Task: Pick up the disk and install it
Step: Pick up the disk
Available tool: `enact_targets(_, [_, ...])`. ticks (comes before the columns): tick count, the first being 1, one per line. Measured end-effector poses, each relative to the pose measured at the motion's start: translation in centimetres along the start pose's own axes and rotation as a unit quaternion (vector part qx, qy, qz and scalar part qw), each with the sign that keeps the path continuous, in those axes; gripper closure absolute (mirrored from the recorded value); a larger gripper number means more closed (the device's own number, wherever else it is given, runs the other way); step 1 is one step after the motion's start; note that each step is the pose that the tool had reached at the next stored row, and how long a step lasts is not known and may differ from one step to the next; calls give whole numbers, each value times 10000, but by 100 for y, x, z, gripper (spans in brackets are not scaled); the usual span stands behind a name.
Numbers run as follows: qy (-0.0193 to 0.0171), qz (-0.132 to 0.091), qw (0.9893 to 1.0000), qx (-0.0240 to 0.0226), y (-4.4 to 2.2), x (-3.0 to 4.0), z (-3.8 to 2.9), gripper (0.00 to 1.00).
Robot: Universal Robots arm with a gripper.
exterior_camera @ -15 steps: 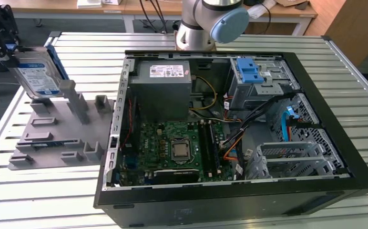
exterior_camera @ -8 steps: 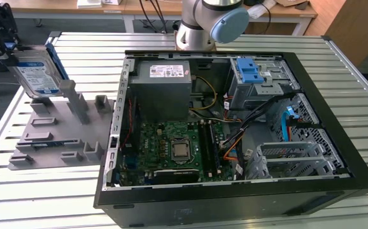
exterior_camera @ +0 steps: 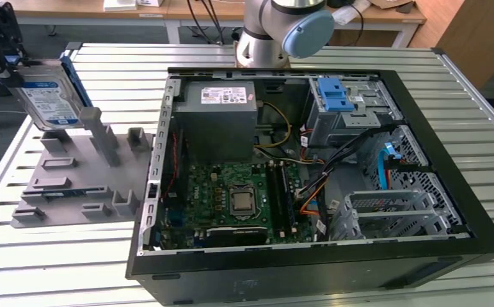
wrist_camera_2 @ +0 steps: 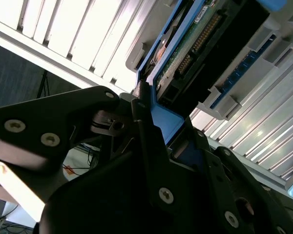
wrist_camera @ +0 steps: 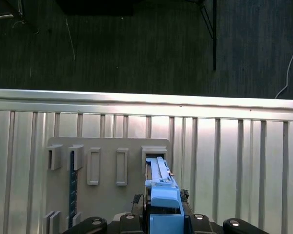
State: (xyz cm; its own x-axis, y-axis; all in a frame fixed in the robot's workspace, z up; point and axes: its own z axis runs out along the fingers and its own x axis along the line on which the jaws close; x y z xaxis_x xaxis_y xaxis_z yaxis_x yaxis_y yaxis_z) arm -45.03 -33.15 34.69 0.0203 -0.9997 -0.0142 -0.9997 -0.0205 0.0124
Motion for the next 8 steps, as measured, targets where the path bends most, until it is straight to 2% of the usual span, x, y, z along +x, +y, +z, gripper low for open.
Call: enact_targets(8, [0, 0, 10000, 0, 0, 0, -29, 64])
